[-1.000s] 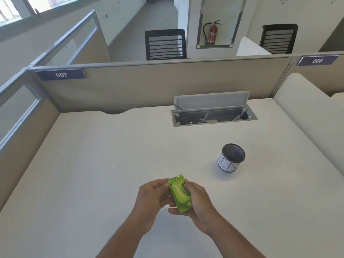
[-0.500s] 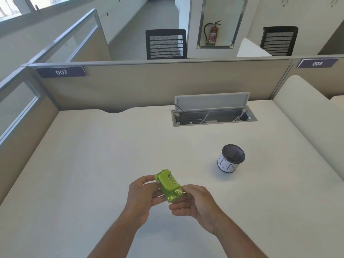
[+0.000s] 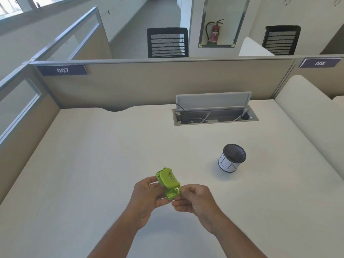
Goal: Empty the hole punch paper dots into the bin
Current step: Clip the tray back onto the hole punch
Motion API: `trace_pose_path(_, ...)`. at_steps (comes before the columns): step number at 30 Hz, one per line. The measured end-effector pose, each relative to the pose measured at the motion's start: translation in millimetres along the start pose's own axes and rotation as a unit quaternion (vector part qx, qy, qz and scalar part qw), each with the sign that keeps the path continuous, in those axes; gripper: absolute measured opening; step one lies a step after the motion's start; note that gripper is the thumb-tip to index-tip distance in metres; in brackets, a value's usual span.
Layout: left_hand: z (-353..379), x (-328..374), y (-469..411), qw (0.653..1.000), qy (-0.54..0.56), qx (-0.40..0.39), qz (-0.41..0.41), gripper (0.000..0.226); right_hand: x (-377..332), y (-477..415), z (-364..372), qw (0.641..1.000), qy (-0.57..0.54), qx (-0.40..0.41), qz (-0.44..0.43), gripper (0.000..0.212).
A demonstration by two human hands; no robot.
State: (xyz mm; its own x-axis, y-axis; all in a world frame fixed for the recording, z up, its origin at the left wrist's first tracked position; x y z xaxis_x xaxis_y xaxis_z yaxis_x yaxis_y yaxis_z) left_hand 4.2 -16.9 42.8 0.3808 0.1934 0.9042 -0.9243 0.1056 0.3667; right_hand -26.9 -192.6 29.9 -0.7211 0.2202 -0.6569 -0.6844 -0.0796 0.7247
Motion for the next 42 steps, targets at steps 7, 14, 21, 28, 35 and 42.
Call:
trace_pose_path(7, -4, -4, -3, 1.0, -0.011, 0.023, 0.002, 0.031, 0, -4, -6, 0.999, 0.029, 0.04, -0.013, 0.017)
trace_pose_path(14, 0, -14, -1, 0.998, -0.061, 0.002, -0.001, 0.033, -18, 0, -7, 0.952, 0.212, 0.189, -0.111, 0.018)
trace_pose_path(21, 4, -33, -7, 0.997, -0.077, -0.02, -0.003, 0.038, -16, -3, 6, 0.924, 0.317, 0.199, -0.08, 0.038)
trace_pose_path(28, 4, -49, -19, 0.988, -0.148, -0.046, -0.004, 0.037, -14, -19, -9, 0.93, 0.29, 0.221, -0.041, 0.046)
trace_pose_path(35, -14, -37, -51, 0.781, -0.603, -0.097, 0.135, 0.063, -17, -41, -44, 0.913, 0.269, 0.306, -0.025, 0.035)
trace_pose_path(42, -21, -34, -77, 0.659, -0.726, -0.121, 0.159, 0.083, -31, -60, -58, 0.895, 0.277, 0.35, -0.019, 0.034)
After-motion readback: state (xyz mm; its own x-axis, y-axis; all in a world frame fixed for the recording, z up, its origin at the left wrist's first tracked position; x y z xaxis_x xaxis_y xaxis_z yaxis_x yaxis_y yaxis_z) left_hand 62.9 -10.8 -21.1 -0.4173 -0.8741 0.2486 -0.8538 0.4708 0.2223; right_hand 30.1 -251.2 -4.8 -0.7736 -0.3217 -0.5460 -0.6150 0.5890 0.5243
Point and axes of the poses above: each hand's wrist, its own y-axis away from the middle knuckle, its own z-axis out of the palm, x = y × z, the point moved 7 cm from there along -y, towards the middle knuckle, and after that the axes turned 13 degrees about z, right-handed, at the moved point
